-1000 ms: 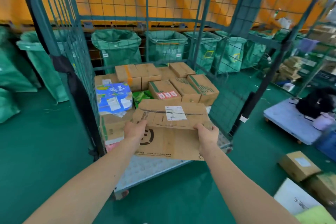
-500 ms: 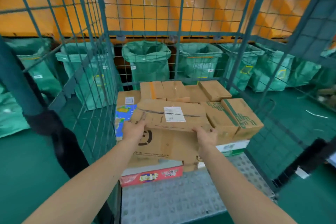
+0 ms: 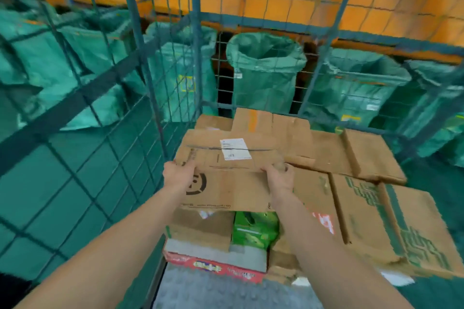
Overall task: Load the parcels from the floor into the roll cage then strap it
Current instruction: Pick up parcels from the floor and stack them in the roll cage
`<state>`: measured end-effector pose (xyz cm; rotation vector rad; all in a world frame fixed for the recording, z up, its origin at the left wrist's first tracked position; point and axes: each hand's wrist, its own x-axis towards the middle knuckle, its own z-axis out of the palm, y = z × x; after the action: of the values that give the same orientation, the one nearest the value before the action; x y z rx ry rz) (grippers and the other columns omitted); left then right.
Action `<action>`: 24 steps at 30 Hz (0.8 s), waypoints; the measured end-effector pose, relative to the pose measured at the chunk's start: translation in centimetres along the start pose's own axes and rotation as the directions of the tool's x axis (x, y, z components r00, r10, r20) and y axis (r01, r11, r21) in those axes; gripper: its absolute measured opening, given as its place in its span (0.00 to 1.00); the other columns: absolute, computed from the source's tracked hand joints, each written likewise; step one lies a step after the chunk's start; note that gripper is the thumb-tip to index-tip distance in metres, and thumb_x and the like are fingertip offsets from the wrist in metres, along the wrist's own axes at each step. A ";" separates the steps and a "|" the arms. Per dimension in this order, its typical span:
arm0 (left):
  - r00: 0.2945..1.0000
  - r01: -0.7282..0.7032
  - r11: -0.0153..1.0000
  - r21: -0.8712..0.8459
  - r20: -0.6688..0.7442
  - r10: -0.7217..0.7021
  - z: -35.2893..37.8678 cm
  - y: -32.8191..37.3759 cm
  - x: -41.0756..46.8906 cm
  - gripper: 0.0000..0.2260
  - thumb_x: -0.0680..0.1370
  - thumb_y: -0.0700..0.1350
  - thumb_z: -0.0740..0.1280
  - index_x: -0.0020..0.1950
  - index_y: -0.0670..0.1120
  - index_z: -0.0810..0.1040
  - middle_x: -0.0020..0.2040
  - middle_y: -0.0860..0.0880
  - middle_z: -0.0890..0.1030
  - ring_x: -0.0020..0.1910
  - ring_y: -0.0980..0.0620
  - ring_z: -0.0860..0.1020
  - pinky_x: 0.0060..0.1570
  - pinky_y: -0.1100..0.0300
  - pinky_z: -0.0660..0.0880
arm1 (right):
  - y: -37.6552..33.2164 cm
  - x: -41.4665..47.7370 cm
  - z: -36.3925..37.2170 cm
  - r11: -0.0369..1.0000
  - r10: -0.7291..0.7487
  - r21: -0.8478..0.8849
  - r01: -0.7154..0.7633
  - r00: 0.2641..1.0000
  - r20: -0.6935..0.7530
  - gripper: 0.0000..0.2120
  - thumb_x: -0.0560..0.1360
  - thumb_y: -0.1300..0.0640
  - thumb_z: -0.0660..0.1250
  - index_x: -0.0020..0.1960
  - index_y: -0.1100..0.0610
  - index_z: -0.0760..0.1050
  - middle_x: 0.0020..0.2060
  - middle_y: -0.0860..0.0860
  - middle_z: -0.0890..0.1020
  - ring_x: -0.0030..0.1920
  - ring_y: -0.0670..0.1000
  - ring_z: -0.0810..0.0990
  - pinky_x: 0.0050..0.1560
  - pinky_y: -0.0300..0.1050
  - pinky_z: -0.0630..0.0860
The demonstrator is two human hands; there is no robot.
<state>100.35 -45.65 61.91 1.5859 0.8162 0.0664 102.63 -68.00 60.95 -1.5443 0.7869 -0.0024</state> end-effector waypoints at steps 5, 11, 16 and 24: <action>0.975 0.153 0.988 0.001 -0.166 -0.151 3.1 -0.2 4.7 0.19 0.67 0.49 0.74 0.51 0.40 0.74 0.52 0.39 0.81 0.48 0.41 0.81 0.51 0.46 0.80 | -2.8 7.7 5.2 0.967 0.106 -0.242 -0.076 0.988 0.115 0.39 0.70 0.50 0.73 0.77 0.47 0.61 0.70 0.59 0.66 0.59 0.61 0.72 0.63 0.52 0.73; 0.929 0.324 0.946 0.025 -0.194 -0.314 5.7 -2.1 8.2 0.24 0.62 0.45 0.80 0.51 0.41 0.74 0.50 0.41 0.80 0.49 0.43 0.81 0.48 0.45 0.81 | -3.5 14.7 11.3 0.944 -0.055 -0.304 0.131 0.968 0.246 0.22 0.71 0.60 0.64 0.64 0.49 0.71 0.55 0.53 0.78 0.61 0.62 0.76 0.62 0.58 0.75; 0.909 0.395 0.916 0.076 0.113 -0.401 7.7 -1.5 8.5 0.07 0.77 0.44 0.70 0.52 0.43 0.77 0.42 0.46 0.80 0.40 0.49 0.79 0.41 0.54 0.77 | -4.9 13.2 14.3 0.980 0.008 -0.186 0.077 0.909 0.418 0.42 0.76 0.64 0.67 0.81 0.46 0.47 0.72 0.53 0.70 0.67 0.59 0.74 0.64 0.57 0.76; 0.804 0.249 0.844 0.475 0.385 -0.453 9.5 3.5 10.2 0.18 0.84 0.49 0.56 0.69 0.41 0.71 0.68 0.46 0.75 0.68 0.47 0.72 0.64 0.52 0.70 | -4.7 10.6 13.7 0.917 0.196 -0.396 0.046 0.812 0.550 0.19 0.77 0.64 0.70 0.67 0.59 0.73 0.57 0.52 0.78 0.52 0.49 0.72 0.37 0.40 0.69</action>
<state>114.12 -48.19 58.84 1.6917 0.7405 -0.8038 119.10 -61.35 58.16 -1.7525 0.3580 0.7051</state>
